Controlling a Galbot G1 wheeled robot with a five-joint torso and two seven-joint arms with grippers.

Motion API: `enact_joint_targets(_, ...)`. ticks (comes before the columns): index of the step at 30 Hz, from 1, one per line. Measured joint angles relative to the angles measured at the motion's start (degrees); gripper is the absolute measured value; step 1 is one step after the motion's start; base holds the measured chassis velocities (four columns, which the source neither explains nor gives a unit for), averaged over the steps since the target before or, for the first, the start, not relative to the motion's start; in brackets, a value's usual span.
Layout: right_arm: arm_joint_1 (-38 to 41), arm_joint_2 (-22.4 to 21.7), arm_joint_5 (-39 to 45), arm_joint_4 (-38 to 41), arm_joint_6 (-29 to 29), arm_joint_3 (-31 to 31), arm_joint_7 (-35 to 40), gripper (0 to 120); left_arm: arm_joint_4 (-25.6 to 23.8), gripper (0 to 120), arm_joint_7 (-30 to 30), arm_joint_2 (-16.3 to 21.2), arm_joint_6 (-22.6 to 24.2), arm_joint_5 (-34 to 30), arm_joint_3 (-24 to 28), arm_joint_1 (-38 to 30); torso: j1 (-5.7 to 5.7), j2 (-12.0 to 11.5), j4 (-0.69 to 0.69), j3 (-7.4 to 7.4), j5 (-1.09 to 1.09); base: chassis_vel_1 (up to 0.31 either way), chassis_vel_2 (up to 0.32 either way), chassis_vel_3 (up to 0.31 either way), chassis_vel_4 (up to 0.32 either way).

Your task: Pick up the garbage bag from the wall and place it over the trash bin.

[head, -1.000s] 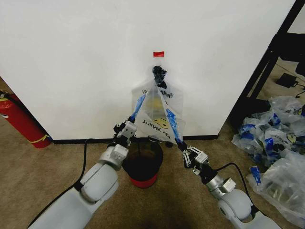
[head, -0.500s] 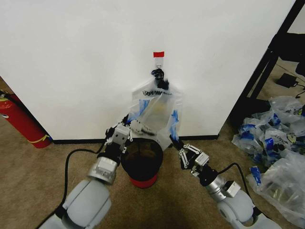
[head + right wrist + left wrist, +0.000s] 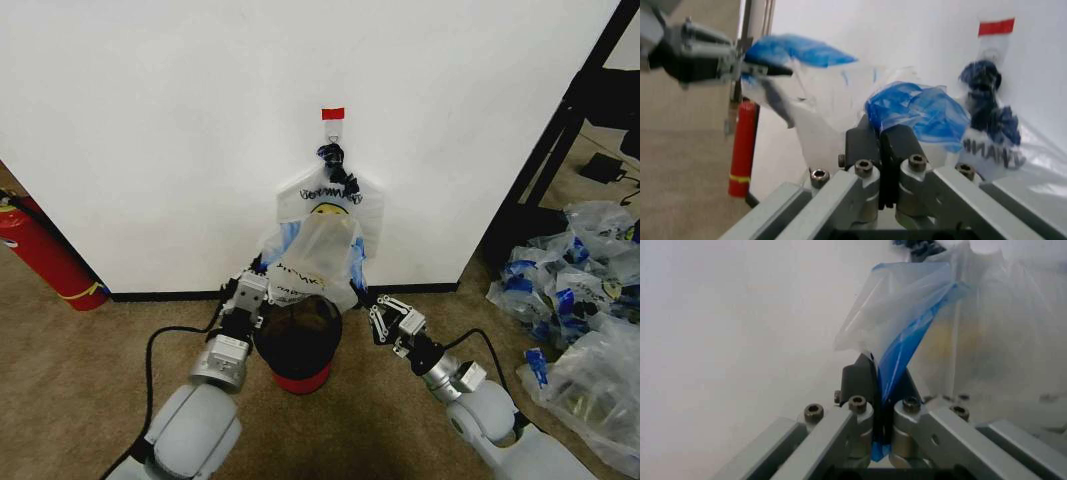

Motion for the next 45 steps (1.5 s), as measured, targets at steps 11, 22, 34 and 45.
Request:
enact_joint_targets(11,-1.0,-0.6,4.2,4.4,-1.3,0.0,-0.9,0,-4.6,0,-0.1,1.5,3.3,-0.5,-3.4,2.7,0.00,0.0,0.00,0.00,0.00,0.000,0.000,0.000,0.000)
enact_joint_targets(22,-1.8,1.2,0.9,-0.5,0.6,-0.7,-2.9,0,-2.1,0,-0.8,0.6,1.6,-0.3,-3.2,4.4,0.00,0.0,0.00,0.00,0.00,0.000,0.000,0.000,0.000)
enact_joint_targets(34,-0.6,2.7,-1.3,-5.6,0.4,-4.9,-3.1,0,5.1,0,-1.8,1.0,-1.2,2.2,-3.2,5.4,0.00,0.0,0.00,0.00,-0.01,0.000,0.000,0.000,0.000)
enact_joint_targets(45,-3.3,1.5,-1.0,-2.8,0.3,-6.6,-7.0,0,10.1,0,-2.0,7.3,-1.7,2.6,-4.5,4.7,0.00,0.0,0.00,0.00,0.00,0.000,0.000,0.000,0.000)
